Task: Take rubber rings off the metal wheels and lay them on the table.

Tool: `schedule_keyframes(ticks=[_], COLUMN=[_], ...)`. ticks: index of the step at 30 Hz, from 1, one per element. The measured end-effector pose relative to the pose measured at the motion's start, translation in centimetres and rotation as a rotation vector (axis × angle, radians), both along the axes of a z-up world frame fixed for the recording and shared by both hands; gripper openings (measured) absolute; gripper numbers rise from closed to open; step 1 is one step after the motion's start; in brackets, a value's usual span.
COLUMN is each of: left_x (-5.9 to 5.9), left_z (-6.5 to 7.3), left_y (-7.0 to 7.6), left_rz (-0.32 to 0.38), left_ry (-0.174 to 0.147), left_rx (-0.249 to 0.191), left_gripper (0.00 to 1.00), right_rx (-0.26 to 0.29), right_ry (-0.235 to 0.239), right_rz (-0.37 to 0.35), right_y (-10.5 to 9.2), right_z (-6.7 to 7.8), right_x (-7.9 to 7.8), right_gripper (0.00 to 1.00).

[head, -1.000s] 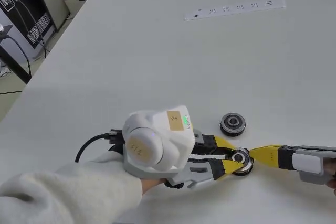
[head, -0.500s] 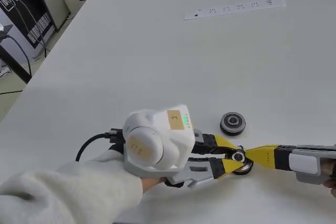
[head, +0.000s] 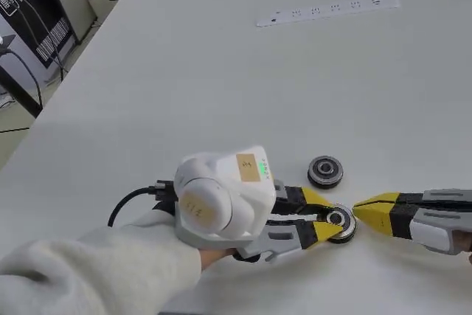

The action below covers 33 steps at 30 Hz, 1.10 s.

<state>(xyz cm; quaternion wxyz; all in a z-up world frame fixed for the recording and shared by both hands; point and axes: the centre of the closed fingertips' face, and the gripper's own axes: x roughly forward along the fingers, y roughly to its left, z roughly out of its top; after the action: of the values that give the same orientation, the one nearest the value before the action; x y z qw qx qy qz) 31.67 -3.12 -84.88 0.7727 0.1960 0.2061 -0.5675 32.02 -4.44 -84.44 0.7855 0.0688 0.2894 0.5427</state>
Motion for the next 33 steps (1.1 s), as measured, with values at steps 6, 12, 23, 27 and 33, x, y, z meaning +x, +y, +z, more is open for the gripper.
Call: schedule_keyframes(ticks=[6, 12, 23, 27, 33], left_x=[0.0, 0.0, 0.0, 0.0, -0.1], left_z=[0.0, 0.0, 0.1, 0.1, 0.1], left_y=[0.0, 0.0, 0.0, 0.0, 0.0], left_rz=[0.001, 0.002, 0.007, 0.009, 0.011], left_ry=[0.000, 0.002, 0.006, 0.007, 0.007], left_rx=[-0.002, -0.011, -0.027, -0.031, -0.030], left_gripper=[0.13, 0.13, 0.13, 0.13, 0.13], right_rx=[-0.136, -0.132, -0.212, -0.234, -0.250], right_ry=[-0.111, -0.197, -0.260, -0.250, -0.265], right_rz=[0.133, 0.207, 0.259, 0.267, 0.285], right_y=[-0.4, 0.7, 1.3, 1.5, 1.3], right_z=[-1.7, -1.1, -1.8, -2.2, -2.2], right_x=[-1.1, -1.7, -1.2, -0.9, -1.3], right_gripper=[0.11, 0.18, 0.23, 0.23, 0.18])
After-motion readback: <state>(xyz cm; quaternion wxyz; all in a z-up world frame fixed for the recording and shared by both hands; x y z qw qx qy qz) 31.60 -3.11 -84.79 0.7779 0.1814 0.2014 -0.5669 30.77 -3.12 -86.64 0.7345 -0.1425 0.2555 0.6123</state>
